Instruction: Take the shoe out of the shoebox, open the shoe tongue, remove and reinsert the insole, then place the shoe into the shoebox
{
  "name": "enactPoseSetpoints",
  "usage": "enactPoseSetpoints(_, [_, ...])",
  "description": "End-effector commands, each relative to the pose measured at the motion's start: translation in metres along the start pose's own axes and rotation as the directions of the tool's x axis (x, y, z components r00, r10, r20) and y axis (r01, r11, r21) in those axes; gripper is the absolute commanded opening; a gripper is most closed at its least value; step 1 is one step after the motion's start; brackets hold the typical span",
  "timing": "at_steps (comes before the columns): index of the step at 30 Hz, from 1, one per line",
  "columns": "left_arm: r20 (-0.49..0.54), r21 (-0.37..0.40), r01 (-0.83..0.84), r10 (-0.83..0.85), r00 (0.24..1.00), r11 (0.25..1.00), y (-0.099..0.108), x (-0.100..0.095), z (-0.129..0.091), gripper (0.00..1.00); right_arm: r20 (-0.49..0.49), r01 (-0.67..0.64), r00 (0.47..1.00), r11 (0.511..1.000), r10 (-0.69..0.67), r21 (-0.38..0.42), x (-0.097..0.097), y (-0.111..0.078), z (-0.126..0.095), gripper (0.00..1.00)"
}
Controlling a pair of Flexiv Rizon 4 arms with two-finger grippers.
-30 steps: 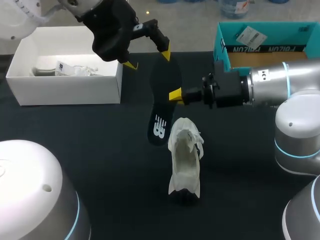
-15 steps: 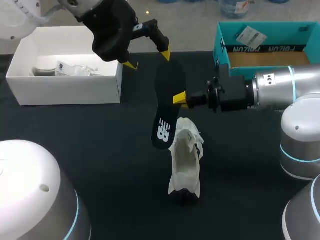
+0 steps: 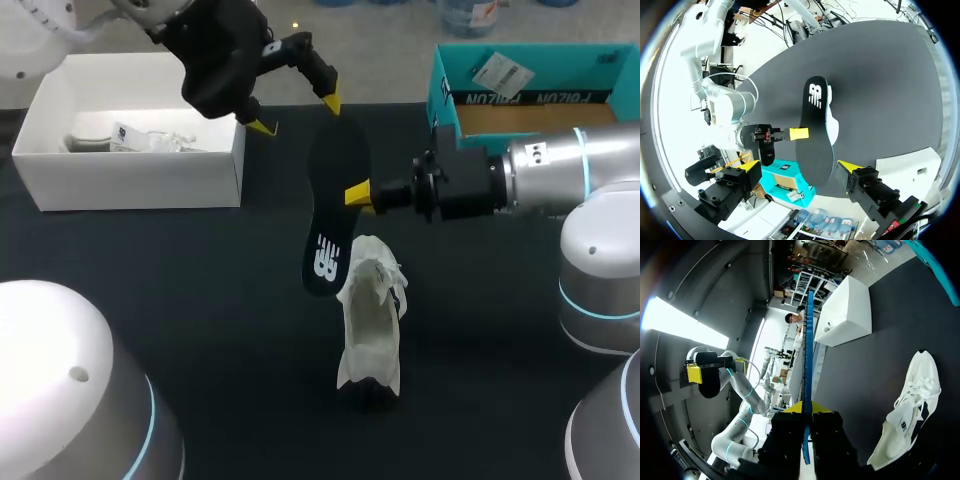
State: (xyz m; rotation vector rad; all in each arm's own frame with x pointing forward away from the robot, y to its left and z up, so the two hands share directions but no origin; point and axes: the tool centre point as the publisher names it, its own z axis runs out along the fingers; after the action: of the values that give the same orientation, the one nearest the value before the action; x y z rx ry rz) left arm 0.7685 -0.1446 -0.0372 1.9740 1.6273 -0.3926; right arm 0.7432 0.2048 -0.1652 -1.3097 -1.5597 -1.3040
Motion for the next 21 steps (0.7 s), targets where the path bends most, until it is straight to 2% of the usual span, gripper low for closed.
enactPoseSetpoints(1, [0.292,-0.045,0.033,-0.019,0.956,0.998,-0.019,0.044,0.006,1.00,0.003,-0.001,1.000,1.000,0.001,-0.001,0.000,0.000,0.002,0.00])
enactPoseSetpoints(10, [0.508,-0.078,0.106,-0.052,0.860,0.991,-0.029,0.079,0.008,1.00,0.003,-0.001,1.000,1.000,0.001,-0.001,0.000,0.000,0.002,0.00])
enactPoseSetpoints(15, [0.583,-0.077,0.117,-0.050,0.811,0.990,-0.030,0.095,0.006,1.00,0.003,-0.001,1.000,1.000,0.001,-0.001,0.000,0.000,0.002,0.00])
enactPoseSetpoints(21, [0.625,-0.083,0.121,-0.043,0.779,0.989,-0.031,0.107,0.009,1.00,0.003,-0.001,1.000,1.000,0.001,-0.001,0.000,0.000,0.002,0.00])
